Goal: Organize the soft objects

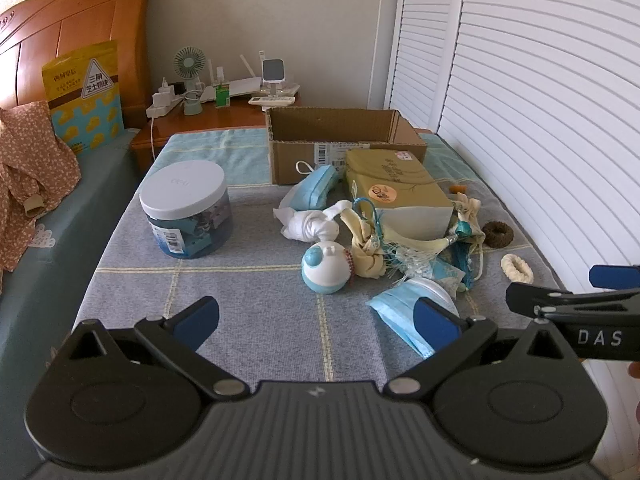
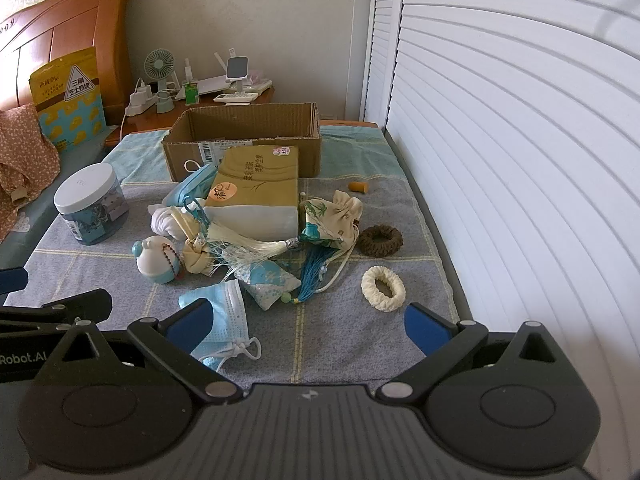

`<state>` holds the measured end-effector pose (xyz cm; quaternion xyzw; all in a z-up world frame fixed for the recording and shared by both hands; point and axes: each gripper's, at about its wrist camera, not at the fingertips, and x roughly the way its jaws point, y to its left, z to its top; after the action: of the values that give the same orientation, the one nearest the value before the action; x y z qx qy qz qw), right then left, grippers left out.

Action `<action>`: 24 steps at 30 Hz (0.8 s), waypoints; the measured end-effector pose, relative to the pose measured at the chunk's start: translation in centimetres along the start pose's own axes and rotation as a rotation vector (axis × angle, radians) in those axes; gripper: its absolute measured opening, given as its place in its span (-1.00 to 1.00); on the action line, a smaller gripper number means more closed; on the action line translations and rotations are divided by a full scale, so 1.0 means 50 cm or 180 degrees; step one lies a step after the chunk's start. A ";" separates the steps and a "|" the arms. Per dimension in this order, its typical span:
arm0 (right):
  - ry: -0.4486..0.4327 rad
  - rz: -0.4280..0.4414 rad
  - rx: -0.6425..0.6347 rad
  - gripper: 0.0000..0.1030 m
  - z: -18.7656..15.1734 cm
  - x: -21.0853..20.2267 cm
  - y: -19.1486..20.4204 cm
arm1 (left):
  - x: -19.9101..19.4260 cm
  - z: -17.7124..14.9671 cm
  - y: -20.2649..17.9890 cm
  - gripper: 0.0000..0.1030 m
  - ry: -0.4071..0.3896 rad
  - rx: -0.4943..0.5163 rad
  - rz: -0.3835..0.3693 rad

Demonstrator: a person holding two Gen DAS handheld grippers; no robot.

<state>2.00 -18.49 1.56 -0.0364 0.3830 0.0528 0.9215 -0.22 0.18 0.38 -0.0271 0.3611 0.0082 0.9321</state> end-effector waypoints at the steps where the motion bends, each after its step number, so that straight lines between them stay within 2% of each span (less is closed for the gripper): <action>1: 0.0000 -0.0001 -0.0001 1.00 0.001 -0.001 0.001 | 0.000 0.000 0.000 0.99 -0.0002 0.0003 0.0000; 24: -0.0036 -0.0022 -0.0027 1.00 0.004 0.001 -0.008 | 0.002 0.004 -0.004 0.99 -0.0021 0.0060 -0.0054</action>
<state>2.20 -18.89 1.67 -0.0414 0.3775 0.0515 0.9237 0.01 -0.02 0.47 -0.0213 0.3578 -0.0030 0.9335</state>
